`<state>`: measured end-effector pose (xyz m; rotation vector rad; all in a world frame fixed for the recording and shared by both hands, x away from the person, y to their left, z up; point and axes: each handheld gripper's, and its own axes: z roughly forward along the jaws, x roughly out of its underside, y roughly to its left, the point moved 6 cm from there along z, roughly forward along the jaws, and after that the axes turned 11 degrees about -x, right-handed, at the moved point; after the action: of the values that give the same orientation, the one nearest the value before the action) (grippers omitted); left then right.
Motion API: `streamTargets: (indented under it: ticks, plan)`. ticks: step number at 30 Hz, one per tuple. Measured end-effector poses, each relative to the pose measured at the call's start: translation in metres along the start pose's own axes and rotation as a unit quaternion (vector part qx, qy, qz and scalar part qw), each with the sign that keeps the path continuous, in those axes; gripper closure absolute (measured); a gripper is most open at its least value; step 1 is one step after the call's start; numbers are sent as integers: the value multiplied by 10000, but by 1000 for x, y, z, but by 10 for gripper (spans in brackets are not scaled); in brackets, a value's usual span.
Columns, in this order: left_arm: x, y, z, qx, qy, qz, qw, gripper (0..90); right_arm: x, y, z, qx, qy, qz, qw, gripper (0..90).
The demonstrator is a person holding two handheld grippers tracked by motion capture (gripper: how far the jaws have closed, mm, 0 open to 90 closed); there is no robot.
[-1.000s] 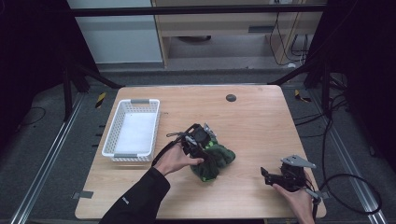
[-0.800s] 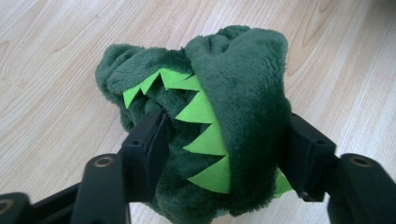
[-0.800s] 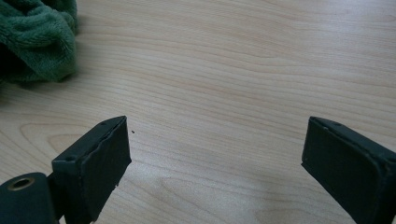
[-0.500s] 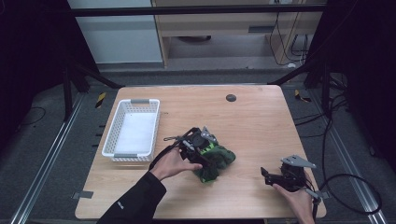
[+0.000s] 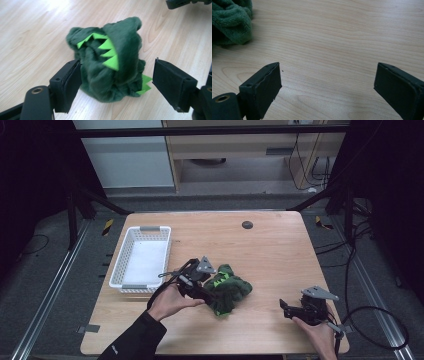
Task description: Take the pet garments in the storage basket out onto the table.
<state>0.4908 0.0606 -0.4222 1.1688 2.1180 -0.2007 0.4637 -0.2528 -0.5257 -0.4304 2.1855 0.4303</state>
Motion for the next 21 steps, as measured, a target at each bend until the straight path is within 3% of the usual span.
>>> streamTargets:
  ticks: [8, 14, 21]
  plan:
    - [30, 14, -13, -327, -387, -470, 9976, 220, 0, -1, 0, 3, -8, 6, 10000, 72]
    - [60, 24, -25, -571, -678, -944, 9916, 223, 0, 0, 0, 4, -15, 6, 10000, 72]
    - [100, 32, -32, -788, -745, -1350, 9849, 239, 1, 0, 0, 1, -7, 4, 10000, 72]
